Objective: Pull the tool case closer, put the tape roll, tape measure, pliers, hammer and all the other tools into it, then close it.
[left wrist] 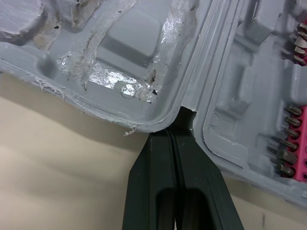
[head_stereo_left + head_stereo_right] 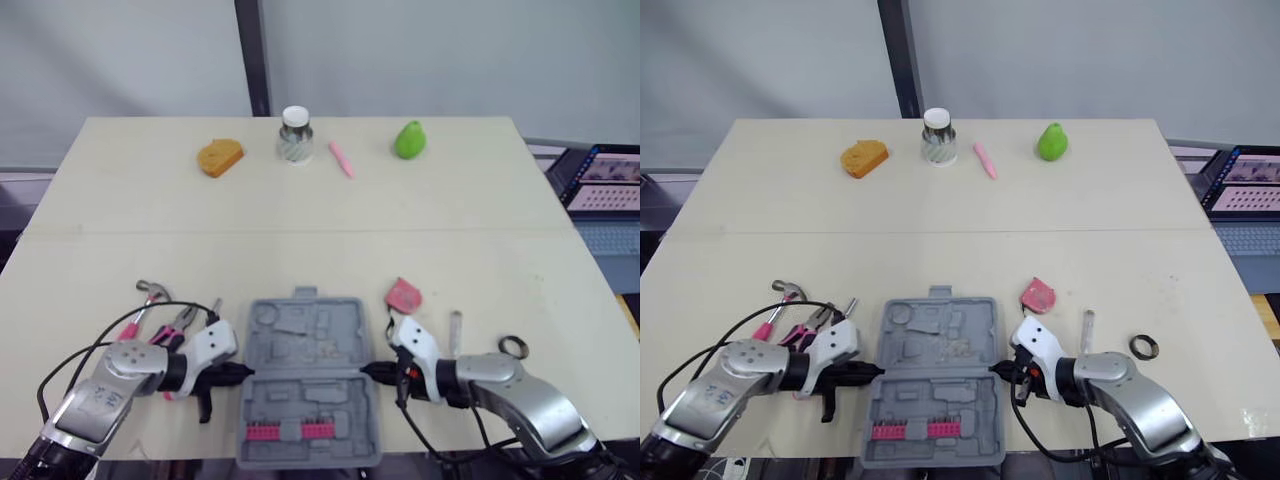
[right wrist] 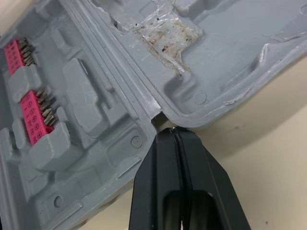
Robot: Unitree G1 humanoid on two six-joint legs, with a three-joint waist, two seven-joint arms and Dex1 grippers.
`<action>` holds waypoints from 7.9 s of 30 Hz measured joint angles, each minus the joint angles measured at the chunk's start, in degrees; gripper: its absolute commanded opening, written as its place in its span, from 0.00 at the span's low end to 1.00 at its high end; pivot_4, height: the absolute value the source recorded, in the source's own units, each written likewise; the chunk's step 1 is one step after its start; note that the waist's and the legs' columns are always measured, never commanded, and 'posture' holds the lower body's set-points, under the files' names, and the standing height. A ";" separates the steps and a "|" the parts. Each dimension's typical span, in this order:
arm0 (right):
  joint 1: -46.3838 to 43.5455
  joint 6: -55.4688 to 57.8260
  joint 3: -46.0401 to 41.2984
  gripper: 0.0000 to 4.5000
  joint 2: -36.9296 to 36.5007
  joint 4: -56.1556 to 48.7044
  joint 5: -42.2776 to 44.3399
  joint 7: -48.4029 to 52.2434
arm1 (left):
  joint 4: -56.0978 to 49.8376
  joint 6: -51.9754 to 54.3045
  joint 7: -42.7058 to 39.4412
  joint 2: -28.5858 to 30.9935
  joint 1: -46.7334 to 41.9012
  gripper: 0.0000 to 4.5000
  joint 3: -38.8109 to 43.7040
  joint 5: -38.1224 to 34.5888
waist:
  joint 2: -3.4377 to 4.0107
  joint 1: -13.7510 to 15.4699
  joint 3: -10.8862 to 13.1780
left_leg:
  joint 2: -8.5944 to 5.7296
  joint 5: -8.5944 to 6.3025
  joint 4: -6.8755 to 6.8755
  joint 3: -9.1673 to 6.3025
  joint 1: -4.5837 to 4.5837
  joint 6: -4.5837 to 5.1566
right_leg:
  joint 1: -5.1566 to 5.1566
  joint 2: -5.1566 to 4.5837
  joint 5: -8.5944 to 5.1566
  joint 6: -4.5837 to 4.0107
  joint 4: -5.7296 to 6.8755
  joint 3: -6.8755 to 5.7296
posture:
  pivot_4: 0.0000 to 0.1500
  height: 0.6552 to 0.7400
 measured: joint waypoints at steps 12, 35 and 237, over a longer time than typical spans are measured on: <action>0.61 0.95 0.73 0.01 -1.56 -1.17 1.49 0.27 | -2.26 1.72 -0.44 1.44 1.76 0.00 -0.42 -0.60 | 0.00 0.00 0.00 | -0.01 -0.03 0.00 0.01 0.00 0.02 | 0.01 -0.01 0.00 0.00 -0.03 0.01 | 1.00 1.00; 2.05 1.52 1.15 0.01 -2.90 -2.24 2.83 0.96 | -3.93 2.33 -0.53 2.78 3.32 0.00 -0.97 -1.19 | 0.00 0.04 0.00 | -0.01 -0.04 0.00 0.01 0.00 0.04 | 0.02 -0.02 0.00 -0.01 -0.05 0.01 | 1.00 1.00; -38.01 -7.20 23.56 0.01 28.37 28.57 -18.16 3.43 | -24.53 -12.40 17.59 -18.44 32.79 1.00 29.09 -16.15 | 0.21 -1.70 0.14 | 0.28 -0.53 1.00 1.24 -0.90 0.53 | -1.03 -1.19 1.26 -0.10 -0.31 -3.10 | 1.00 1.00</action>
